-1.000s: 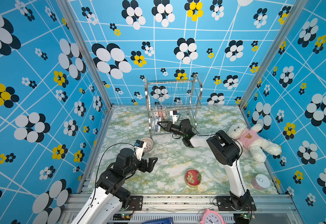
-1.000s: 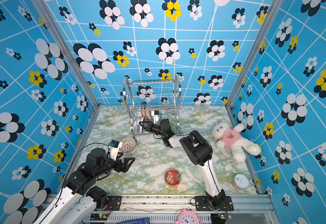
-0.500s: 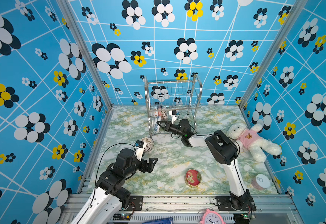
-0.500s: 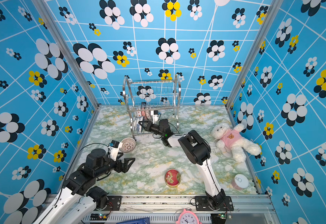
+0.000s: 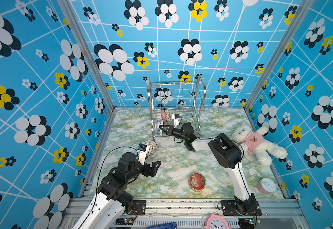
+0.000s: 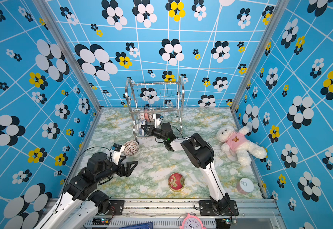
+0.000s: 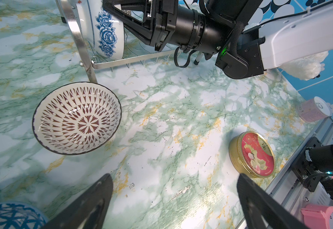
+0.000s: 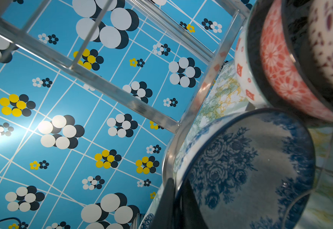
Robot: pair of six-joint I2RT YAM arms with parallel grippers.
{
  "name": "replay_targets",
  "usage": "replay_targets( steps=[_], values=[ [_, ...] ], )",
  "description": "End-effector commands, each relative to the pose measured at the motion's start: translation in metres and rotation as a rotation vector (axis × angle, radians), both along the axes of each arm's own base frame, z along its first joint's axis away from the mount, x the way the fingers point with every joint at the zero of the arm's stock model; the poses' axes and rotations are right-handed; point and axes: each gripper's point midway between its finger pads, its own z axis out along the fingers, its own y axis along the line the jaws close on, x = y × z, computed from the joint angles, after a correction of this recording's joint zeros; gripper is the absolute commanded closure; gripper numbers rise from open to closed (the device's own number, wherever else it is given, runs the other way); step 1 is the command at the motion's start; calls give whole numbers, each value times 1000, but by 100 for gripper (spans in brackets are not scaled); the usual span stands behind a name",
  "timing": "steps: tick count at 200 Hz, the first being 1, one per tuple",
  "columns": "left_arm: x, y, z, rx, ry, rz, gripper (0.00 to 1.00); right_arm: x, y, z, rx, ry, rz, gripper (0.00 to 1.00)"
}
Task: Load bowls into a dish rack
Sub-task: Place the bowl in the dish rack, then move the bowl to the center of the table.
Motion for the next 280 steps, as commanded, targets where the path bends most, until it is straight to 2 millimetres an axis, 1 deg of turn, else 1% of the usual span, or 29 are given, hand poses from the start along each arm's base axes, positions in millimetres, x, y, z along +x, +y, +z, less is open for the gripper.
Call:
replay_targets(
  steps=[1, 32, 52, 66, 67, 69, 83, 111, 150, 179, 212, 240, 280],
  values=[
    [1, 0, -3, 10, -18, -4, 1, 2, 0, 19, -11, -60, -22, 83],
    [1, 1, -1, 10, -24, 0, 1, -1, -1, 30, -14, -76, -16, 76],
    [1, 1, 0, 11, -29, 4, 1, -4, -3, 39, -15, -89, -16, 69],
    [1, 3, 0, 13, -32, 11, 1, -5, -4, 35, -24, -85, -18, 65],
    [1, 3, 0, 13, -31, 11, 1, -6, -5, 43, -15, -96, -19, 64],
    [1, 3, -1, 15, -30, 13, 1, -7, -6, 50, -9, -105, -19, 64],
    [2, 5, -1, 16, -31, 23, 1, -10, -10, 57, -8, -118, -24, 60],
    [4, 9, -1, 21, -27, 54, 1, -18, -18, 61, -23, -131, -35, 55],
    [6, 14, 1, 26, -26, 87, 1, -32, -34, 63, -67, -151, -62, 53],
    [8, 19, 4, 29, -23, 127, 1, -45, -47, 60, -109, -160, -80, 52],
    [13, 32, 3, 46, -12, 206, 1, -63, -58, 48, -193, -169, -98, 52],
    [18, 43, 2, 62, 20, 284, 1, -81, -61, 31, -347, -187, -112, 53],
    [26, 56, -8, 94, 121, 379, 1, -104, -66, 14, -544, -227, -114, 53]
  ],
)
